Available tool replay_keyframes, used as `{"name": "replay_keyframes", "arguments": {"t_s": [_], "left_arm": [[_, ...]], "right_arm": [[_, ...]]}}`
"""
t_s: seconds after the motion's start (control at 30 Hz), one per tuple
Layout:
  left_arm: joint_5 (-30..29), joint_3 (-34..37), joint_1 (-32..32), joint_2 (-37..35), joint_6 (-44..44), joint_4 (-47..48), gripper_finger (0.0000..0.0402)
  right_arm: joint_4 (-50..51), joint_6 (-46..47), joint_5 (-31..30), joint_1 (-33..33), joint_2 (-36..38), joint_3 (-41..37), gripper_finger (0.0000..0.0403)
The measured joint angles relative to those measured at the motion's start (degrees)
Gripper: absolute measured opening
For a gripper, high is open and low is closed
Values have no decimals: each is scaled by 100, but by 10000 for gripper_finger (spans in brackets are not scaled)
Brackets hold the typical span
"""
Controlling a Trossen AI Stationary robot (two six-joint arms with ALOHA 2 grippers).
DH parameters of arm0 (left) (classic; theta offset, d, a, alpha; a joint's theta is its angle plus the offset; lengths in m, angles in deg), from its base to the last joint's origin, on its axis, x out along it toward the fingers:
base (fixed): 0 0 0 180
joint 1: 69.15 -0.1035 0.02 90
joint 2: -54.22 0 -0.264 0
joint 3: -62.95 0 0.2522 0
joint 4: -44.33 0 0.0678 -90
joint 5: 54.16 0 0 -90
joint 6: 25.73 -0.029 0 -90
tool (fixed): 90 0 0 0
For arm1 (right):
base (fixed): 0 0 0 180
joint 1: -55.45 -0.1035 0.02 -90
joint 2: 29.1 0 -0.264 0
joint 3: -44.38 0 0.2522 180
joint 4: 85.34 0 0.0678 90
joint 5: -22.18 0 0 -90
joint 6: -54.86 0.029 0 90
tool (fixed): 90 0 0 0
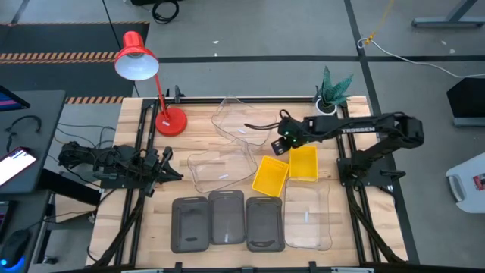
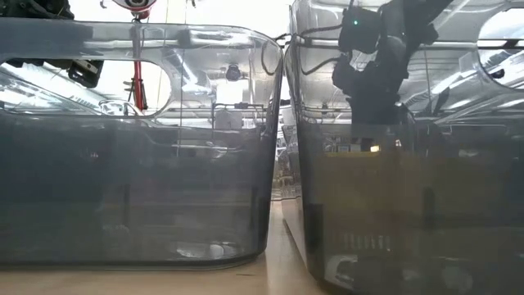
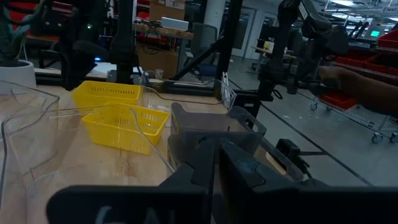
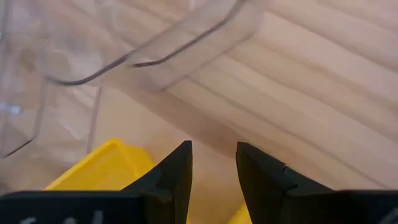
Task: Stack baskets by color
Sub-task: Stack the left yellow bin on the right stacked yellow bins
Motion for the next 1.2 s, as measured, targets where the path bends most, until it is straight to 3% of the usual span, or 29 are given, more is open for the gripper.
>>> {"name": "replay_keyframes", "arguments": {"t_s": [0.37,0.7,1.2], "left_arm": [[2,-2,-2,-2,0,0,35],[0,-2,-2,0,1,0,32],[0,-2,0,-2,0,2,25]], "right_arm": [[-158,-158,-262,-354,-26,73,129],[187,-705,-607,-688,-26,787,129],[112,-1025,-463,-1192,-520,841,129]]}}
